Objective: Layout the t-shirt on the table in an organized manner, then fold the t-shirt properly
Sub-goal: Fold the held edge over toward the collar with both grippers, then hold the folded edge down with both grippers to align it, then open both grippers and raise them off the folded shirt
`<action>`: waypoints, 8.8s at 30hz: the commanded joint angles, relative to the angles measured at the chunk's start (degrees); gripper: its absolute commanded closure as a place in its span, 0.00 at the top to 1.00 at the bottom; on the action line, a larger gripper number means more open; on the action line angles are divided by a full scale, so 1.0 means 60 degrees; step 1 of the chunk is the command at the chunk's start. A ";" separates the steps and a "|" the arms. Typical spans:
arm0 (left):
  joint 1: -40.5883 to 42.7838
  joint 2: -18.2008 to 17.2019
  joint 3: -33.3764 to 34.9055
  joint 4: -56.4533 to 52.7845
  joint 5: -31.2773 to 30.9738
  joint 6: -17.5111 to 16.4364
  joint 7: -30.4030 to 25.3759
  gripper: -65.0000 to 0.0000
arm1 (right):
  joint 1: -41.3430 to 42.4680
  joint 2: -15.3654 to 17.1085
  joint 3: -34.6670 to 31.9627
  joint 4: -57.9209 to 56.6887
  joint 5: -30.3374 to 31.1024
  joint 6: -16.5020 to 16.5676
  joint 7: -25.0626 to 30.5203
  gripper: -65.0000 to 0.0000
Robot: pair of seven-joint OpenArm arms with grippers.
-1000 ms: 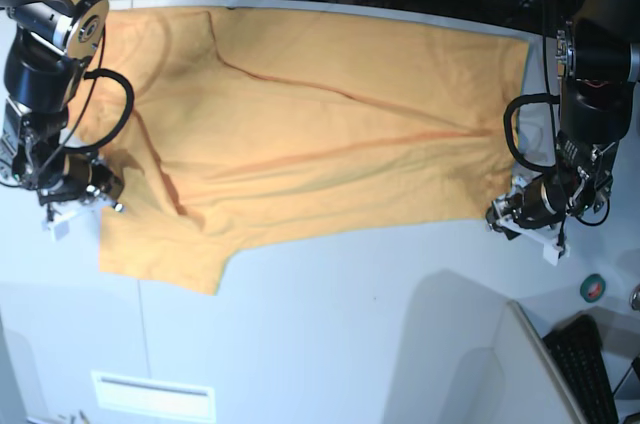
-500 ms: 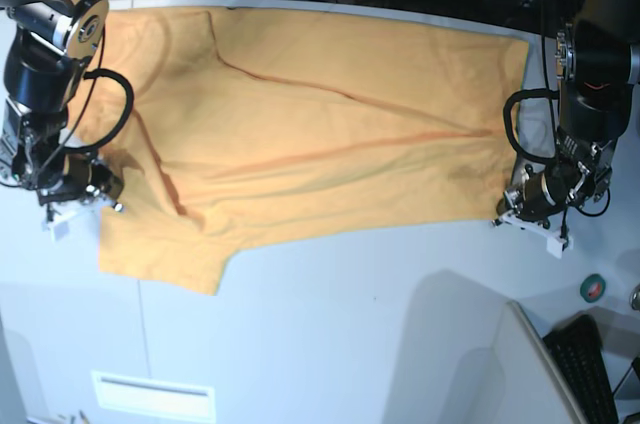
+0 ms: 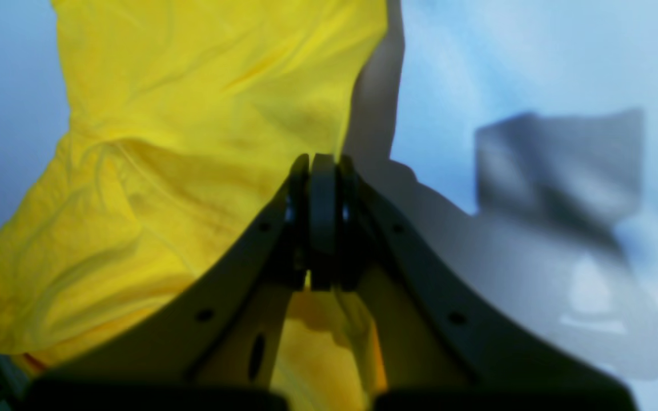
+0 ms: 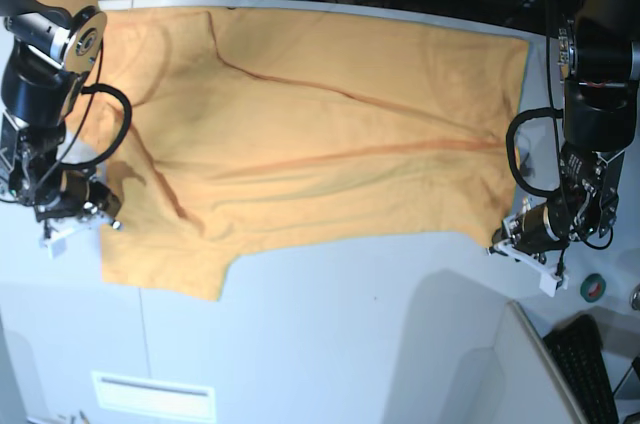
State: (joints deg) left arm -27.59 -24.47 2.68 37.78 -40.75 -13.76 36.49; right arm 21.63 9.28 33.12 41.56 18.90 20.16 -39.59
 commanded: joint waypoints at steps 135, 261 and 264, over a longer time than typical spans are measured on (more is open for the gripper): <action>0.5046 -0.0383 -0.3003 0.6678 -0.0102 -0.0102 0.1574 0.00 | -0.3040 0.1201 -0.0546 0.5315 0.0096 0.0149 -0.1291 0.00; 0.5691 0.0129 -0.3545 0.7249 -0.0072 -0.0088 0.1530 0.00 | -0.4476 0.0058 0.0538 0.7776 0.0111 0.0119 -0.1833 0.23; 0.5691 0.0496 -0.3530 0.7235 -0.0058 -0.0088 0.1515 0.00 | -0.4154 0.0058 0.0128 0.7249 0.0082 0.0119 -0.1848 0.00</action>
State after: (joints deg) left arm 7.16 -20.56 -18.24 80.29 -40.53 -13.82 46.59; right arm -3.49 9.30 33.76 84.25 19.11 20.64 -50.78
